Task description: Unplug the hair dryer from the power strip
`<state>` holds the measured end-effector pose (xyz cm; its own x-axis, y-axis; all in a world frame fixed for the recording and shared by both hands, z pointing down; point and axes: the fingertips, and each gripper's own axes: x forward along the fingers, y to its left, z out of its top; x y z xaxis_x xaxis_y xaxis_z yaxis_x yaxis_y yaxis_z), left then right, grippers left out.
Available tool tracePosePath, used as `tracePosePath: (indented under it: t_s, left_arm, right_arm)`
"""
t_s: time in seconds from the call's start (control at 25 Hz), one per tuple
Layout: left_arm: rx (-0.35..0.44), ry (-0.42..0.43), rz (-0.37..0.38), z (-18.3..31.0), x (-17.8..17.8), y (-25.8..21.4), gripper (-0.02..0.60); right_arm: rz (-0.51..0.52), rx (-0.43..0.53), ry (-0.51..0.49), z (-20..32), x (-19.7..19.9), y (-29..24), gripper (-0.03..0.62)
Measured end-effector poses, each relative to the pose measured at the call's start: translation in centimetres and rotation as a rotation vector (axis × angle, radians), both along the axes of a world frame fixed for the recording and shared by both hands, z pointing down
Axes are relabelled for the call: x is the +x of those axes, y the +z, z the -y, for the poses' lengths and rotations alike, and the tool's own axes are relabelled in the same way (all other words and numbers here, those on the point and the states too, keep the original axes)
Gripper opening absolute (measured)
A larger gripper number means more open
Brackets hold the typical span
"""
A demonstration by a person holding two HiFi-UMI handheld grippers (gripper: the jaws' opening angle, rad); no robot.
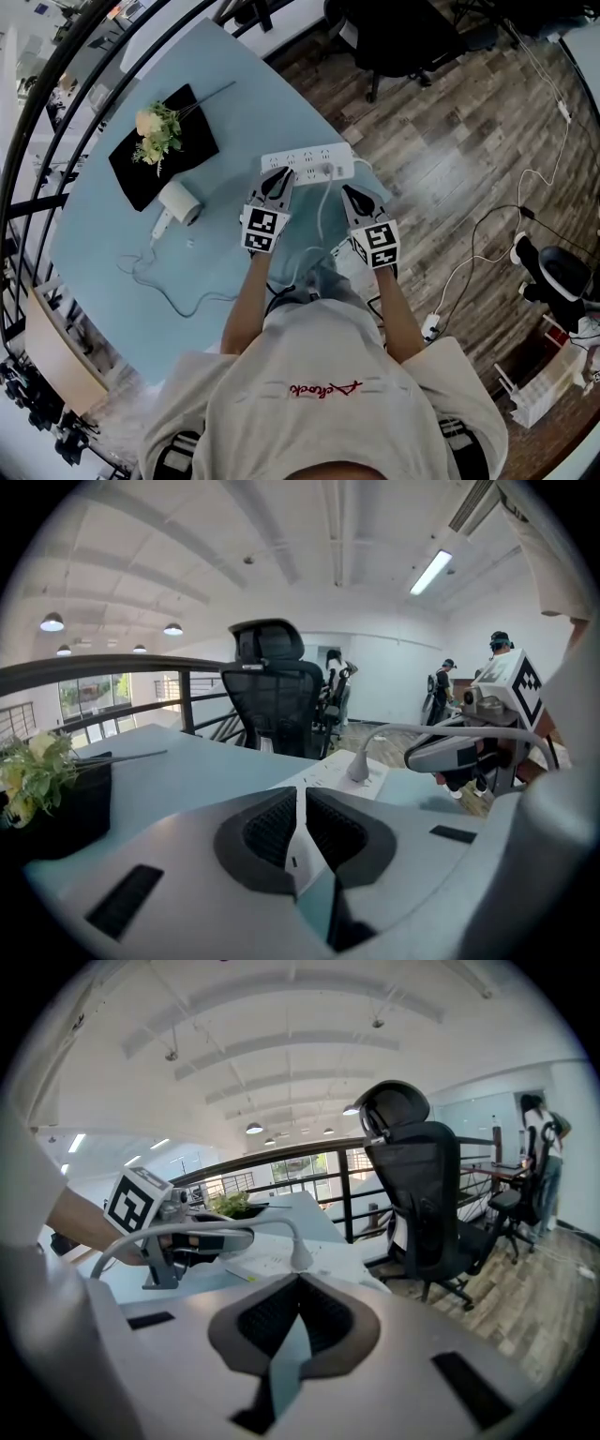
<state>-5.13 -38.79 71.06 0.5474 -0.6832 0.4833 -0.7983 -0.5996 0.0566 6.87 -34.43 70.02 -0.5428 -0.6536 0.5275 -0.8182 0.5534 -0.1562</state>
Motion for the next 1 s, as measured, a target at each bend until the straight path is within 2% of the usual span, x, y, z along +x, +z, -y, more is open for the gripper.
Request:
tracePosePath:
  t_s: [0.08,0.2,0.32,0.48,0.72,1.0]
  left_arm:
    - [-0.003,0.018,0.029,0.0,0.3,0.2,0.018]
    - [-0.014,0.034,0.055,-0.2,0.6,0.6,0.113]
    - [-0.020,0.037,0.069,-0.6,0.6,0.7,0.139]
    - [-0.026,0.022,0.071,-0.4,0.3,1.1,0.140]
    - [0.019,0.011,0.119,-0.4,0.1,1.3,0.140]
    - [0.015,0.007,0.136,-0.4,0.1,1.5,0.138]
  right_arm:
    - [0.001,0.002,-0.001,0.3,0.0,0.1,0.018]
    - [0.002,0.002,-0.005,0.5,-0.2,0.1,0.018]
    - [0.005,0.002,-0.006,0.4,-0.3,0.0,0.018]
    - [0.006,0.001,-0.008,0.5,-0.3,0.1,0.018]
    - [0.005,-0.005,-0.011,0.2,-0.5,0.4,0.018]
    - [0.006,-0.004,-0.017,0.2,-0.6,0.4,0.018]
